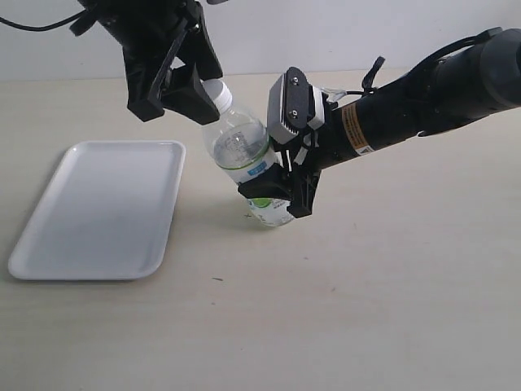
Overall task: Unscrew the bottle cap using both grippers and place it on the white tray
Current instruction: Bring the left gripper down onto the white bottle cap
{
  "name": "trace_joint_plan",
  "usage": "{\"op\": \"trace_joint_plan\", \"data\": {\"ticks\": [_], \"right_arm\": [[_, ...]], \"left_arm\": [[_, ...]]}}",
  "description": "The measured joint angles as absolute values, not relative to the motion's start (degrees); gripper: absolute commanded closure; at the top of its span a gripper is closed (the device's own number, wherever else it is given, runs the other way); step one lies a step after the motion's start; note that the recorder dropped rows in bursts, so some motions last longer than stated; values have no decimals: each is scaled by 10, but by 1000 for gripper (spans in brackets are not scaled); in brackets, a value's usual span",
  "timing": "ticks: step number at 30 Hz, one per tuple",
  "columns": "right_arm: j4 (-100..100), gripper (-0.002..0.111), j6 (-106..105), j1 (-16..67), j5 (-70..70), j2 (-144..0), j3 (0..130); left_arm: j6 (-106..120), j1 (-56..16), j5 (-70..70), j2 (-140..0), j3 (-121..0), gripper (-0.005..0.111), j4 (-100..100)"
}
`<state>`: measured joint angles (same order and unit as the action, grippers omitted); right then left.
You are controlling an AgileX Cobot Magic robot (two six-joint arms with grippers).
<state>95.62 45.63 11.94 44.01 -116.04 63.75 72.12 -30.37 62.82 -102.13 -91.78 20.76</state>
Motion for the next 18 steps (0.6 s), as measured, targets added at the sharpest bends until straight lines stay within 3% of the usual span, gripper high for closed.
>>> {"op": "trace_joint_plan", "data": {"ticks": [7,12,18], "right_arm": [[956,108,455,119,440,-1160,637],[956,108,455,119,440,-1160,637],[957,108,452,119,441,-1160,637]], "left_arm": [[732,-304,629,-1021,-918,49,210],[743,-304,629,-1039,-918,60,213],[744,-304,638,-1038,-931,54,211]]}}
